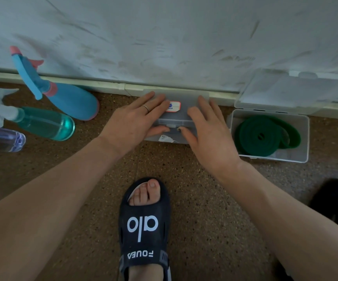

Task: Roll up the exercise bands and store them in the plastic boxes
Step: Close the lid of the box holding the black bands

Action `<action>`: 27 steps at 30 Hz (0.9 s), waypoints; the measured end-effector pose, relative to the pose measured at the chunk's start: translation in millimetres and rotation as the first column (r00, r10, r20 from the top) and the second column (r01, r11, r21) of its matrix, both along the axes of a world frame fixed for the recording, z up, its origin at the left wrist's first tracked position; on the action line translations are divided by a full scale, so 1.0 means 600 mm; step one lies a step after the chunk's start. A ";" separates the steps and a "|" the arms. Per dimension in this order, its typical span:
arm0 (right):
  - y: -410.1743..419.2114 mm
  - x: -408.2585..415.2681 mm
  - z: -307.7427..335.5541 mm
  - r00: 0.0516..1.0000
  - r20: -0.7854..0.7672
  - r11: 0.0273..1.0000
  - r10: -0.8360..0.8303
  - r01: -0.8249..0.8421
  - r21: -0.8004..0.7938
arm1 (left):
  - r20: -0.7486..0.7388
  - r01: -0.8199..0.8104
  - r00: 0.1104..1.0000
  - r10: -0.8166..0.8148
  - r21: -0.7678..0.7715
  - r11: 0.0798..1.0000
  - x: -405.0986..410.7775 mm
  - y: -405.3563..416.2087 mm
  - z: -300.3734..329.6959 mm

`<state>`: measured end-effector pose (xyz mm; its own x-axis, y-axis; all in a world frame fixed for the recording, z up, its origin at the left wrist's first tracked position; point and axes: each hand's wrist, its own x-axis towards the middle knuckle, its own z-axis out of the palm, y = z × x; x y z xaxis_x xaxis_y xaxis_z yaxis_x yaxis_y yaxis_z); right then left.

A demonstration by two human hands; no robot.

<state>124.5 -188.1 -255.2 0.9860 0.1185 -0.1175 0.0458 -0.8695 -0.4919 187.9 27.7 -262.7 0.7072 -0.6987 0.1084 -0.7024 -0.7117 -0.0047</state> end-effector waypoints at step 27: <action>-0.027 0.023 -0.014 0.835 0.214 0.704 0.507 -0.258 -0.662 | 0.020 -0.066 0.998 0.066 0.032 0.997 -0.013 -0.009 0.003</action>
<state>138.2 -204.1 -263.4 0.8496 0.5252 0.0482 0.5019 -0.8332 0.2321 180.3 22.2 -261.1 0.7500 -0.6538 0.1004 -0.6534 -0.7559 -0.0416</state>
